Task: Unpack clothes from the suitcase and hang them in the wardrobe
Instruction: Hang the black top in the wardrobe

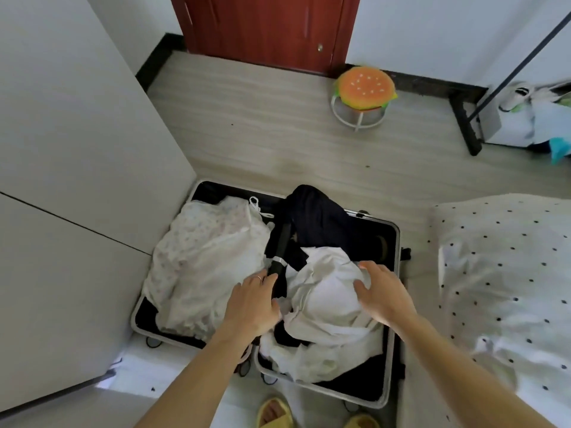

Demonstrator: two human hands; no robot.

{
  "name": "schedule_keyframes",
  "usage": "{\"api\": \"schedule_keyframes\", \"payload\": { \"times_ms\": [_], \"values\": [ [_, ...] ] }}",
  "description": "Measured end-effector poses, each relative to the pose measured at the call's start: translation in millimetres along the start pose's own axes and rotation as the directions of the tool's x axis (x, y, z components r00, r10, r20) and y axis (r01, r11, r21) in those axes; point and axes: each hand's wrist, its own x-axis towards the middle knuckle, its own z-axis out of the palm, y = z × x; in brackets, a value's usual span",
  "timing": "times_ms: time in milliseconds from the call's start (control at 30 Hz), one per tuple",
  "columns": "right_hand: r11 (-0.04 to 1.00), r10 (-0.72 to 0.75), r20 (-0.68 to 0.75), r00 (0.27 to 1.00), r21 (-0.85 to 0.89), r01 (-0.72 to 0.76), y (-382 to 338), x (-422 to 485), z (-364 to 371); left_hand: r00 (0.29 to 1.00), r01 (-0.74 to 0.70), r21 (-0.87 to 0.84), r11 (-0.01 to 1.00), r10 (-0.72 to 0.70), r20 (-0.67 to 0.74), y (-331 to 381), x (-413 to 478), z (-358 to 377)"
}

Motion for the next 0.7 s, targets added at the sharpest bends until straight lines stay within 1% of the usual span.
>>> {"api": "schedule_keyframes", "payload": {
  "times_ms": [100,267,300,367,467,500,567,600,700],
  "values": [
    [1.0,0.016,0.025,1.0,0.004,-0.016,8,67,51,0.999,0.038,0.05,0.998,-0.036,-0.037,-20,62,42],
    [0.998,0.041,0.067,0.997,0.04,-0.044,34,178,150,0.998,0.006,0.109,0.994,0.001,-0.061,-43,173,148],
    [0.998,0.031,0.055,0.998,0.061,-0.034,37,195,161,0.998,-0.008,0.108,0.994,0.016,-0.066,-44,189,163],
    [0.994,0.013,-0.001,1.0,0.109,-0.013,39,232,185,0.99,-0.034,0.129,0.991,0.051,-0.131,-47,221,196],
    [0.966,-0.007,-0.074,0.997,0.259,0.026,39,288,208,0.971,-0.058,0.147,0.987,0.09,-0.22,-54,256,239],
    [0.943,-0.005,-0.076,0.997,0.331,0.03,39,308,218,0.971,-0.058,0.157,0.986,0.092,-0.222,-61,266,257],
    [0.885,0.051,-0.068,0.996,0.465,-0.014,42,341,234,0.974,-0.058,0.187,0.981,0.096,-0.205,-75,277,284],
    [0.889,0.081,-0.05,0.995,0.455,-0.049,43,353,241,0.975,-0.064,0.197,0.978,0.103,-0.194,-81,280,292],
    [0.951,0.13,-0.021,0.991,0.287,-0.119,49,369,262,0.98,-0.092,0.203,0.975,0.125,-0.155,-91,284,302]
  ]
}}
